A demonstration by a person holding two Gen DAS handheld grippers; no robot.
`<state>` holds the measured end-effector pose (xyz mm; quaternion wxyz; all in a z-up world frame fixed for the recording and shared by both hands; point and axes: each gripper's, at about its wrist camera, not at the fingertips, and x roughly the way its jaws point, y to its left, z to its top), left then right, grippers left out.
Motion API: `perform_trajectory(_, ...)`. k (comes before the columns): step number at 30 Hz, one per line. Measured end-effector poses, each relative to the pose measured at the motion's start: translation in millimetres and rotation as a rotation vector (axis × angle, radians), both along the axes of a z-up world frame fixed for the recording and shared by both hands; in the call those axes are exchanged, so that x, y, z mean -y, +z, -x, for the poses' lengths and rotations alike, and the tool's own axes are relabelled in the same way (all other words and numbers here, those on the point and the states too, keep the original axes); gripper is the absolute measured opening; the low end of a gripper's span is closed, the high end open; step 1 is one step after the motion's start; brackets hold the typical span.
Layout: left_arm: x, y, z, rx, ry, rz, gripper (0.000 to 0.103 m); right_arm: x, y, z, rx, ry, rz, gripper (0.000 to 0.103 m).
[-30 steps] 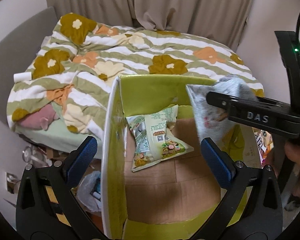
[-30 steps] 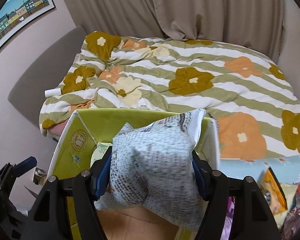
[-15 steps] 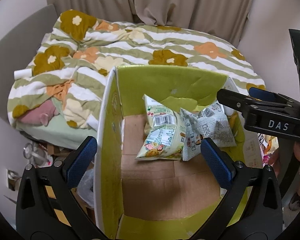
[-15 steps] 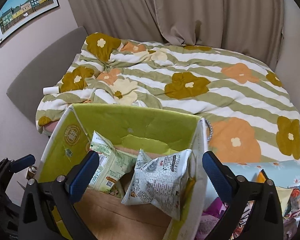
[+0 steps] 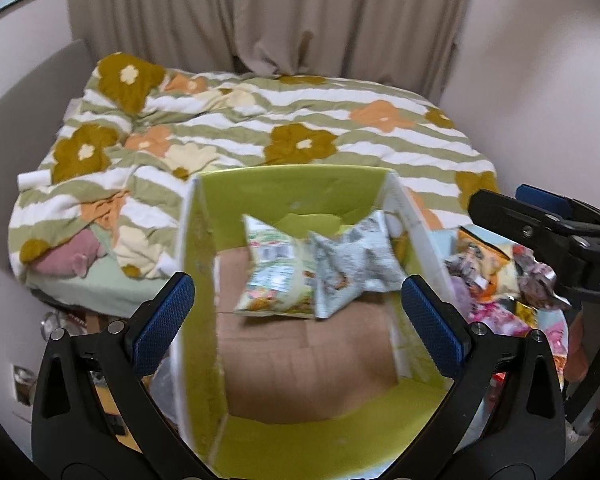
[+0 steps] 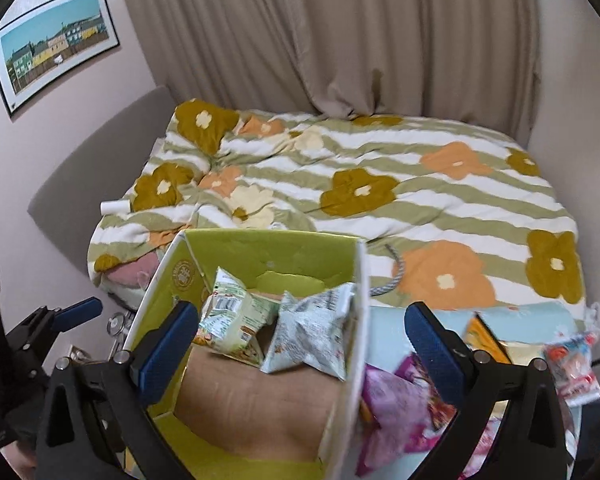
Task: Organize snacks
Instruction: 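Move both open tools back over the snack pile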
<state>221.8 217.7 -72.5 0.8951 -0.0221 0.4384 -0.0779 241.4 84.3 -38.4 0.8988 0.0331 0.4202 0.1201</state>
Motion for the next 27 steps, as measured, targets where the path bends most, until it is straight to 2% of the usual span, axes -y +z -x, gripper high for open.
perform_trajectory(7, 55, 14, 25, 0.014, -0.109, 0.024, 0.103, 58, 15, 49, 0.013, -0.094, -0.011, 0.103)
perform_trajectory(12, 106, 19, 53, 0.024, -0.168, 0.030, 0.103, 108, 19, 88, 0.020, -0.170, 0.030, 0.103)
perform_trajectory(18, 169, 0, 85, -0.047, -0.179, 0.063, 0.103, 176, 9, 136, -0.006, -0.232, 0.006, 0.103)
perform_trajectory(27, 235, -49, 126, -0.136, -0.126, 0.074, 0.103, 242, -41, 192, -0.099, -0.273, -0.003, 0.103)
